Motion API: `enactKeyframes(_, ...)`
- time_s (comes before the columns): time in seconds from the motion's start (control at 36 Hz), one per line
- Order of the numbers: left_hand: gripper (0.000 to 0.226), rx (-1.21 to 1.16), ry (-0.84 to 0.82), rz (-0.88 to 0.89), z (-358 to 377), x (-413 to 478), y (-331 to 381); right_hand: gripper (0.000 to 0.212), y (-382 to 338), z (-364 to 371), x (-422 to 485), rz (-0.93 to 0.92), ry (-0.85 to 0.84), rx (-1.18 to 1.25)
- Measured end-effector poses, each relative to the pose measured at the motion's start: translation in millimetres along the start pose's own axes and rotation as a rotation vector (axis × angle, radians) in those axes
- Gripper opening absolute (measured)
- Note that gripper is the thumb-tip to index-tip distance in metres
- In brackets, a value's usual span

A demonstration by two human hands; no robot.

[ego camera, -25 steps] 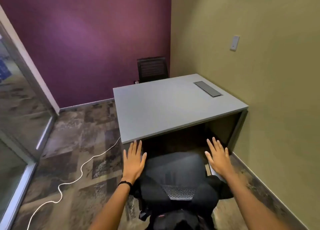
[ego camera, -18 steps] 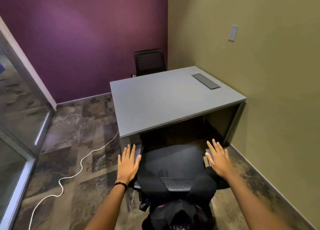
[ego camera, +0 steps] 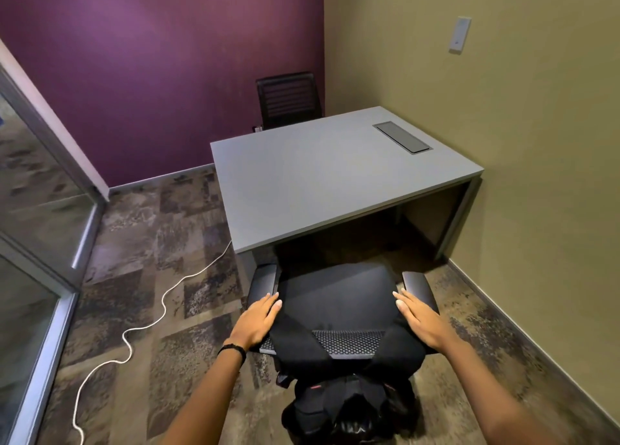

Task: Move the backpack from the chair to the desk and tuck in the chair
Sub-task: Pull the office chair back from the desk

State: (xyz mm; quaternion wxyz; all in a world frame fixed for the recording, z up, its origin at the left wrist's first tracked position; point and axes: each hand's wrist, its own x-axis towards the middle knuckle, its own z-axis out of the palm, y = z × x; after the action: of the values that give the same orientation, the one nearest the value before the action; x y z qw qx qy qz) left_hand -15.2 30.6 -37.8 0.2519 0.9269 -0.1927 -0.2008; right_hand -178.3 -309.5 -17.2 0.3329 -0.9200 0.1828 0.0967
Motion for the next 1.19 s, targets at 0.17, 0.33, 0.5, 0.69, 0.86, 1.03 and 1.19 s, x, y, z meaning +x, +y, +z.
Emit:
enactKeyframes(0.17,0.055,0.031,-0.174,-0.119,-6.4,3.9,0.6,0.046,3.5,1.4,0.3,0.045,0.011,-0.006)
enactKeyframes(0.33,0.075,0.066,-0.422,-0.246,-10.9,15.9,12.0,0.042,2.3,2.4,-4.3,0.061,0.049,-0.034)
enactKeyframes(0.5,0.086,0.163,-0.524,-0.39,-9.8,28.2,28.4,0.04,1.6,3.3,-6.0,0.077,0.058,0.014)
enactKeyframes(0.69,0.085,0.232,-0.53,-0.536,-1.5,39.8,44.0,0.039,-1.4,0.3,-9.3,0.087,0.058,-0.017)
enactKeyframes(0.86,0.074,0.167,-0.488,-0.597,-0.4,42.8,39.6,0.039,-1.9,0.0,-10.7,0.101,0.057,-0.016)
enactKeyframes(1.03,0.072,0.201,-0.401,-0.521,-4.9,35.1,36.5,0.038,-1.7,-0.5,-11.7,0.101,0.061,0.001)
enactKeyframes(1.19,0.064,0.106,-0.363,-0.496,-16.7,29.5,29.2,0.038,-1.2,-0.9,-10.9,0.093,0.056,-0.01)
